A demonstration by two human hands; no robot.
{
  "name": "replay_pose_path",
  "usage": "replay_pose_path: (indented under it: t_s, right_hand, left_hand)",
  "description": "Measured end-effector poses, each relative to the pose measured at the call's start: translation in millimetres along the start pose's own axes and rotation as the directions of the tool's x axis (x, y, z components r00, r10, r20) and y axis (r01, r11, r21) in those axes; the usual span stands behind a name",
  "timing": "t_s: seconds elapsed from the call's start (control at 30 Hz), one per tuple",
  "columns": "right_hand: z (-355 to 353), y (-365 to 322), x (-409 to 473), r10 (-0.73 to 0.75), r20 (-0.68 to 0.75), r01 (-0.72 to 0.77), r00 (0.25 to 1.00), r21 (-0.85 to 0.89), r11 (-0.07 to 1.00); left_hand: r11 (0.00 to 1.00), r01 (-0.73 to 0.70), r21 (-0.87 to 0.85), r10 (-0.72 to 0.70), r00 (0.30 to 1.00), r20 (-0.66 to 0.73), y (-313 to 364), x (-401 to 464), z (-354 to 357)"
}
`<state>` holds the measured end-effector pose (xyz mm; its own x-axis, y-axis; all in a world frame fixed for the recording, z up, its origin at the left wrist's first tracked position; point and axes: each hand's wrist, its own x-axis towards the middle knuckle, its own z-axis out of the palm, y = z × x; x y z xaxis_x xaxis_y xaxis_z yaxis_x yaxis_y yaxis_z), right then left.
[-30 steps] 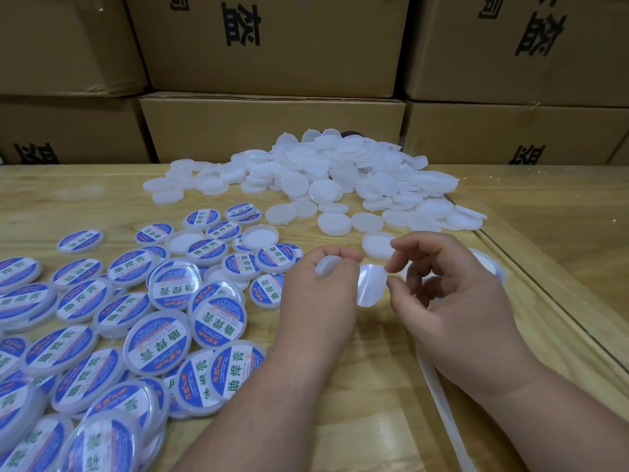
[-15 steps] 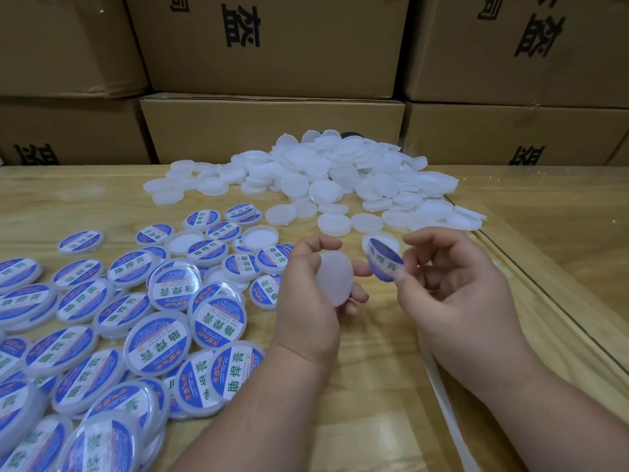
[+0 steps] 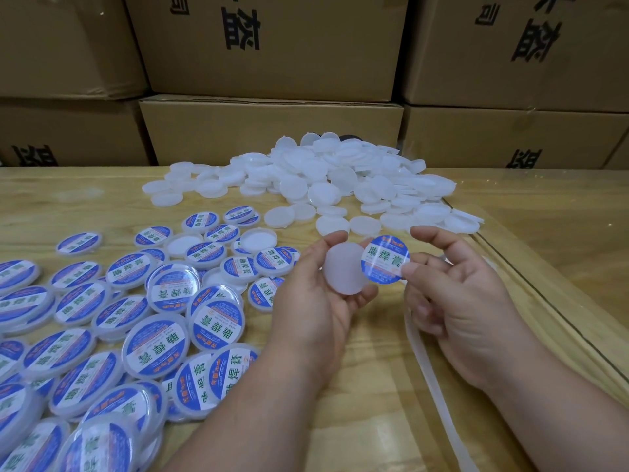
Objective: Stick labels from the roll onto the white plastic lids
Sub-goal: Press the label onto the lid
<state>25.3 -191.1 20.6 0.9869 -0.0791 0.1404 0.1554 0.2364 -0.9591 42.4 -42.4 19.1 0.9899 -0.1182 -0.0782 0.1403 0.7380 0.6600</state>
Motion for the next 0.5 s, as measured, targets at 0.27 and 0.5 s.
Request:
replay_pose_path:
  t_s: [0.27, 0.5]
  right_hand:
    - [7.6, -3.9, -3.7, 0.036, 0.063, -0.033, 0.997, -0.06, 0.998]
    - [9.6, -1.5, -5.9, 0.039, 0.033, -0.036, 0.999, -0.08, 0.996]
  left_hand:
    - [0.998, 0.038, 0.044, -0.04, 0.997, 0.059, -3.6, -4.1, 1.7]
    - [0.997, 0.016, 0.072, -0.026, 0.99, 0.136, -5.1, -0.8, -4.8]
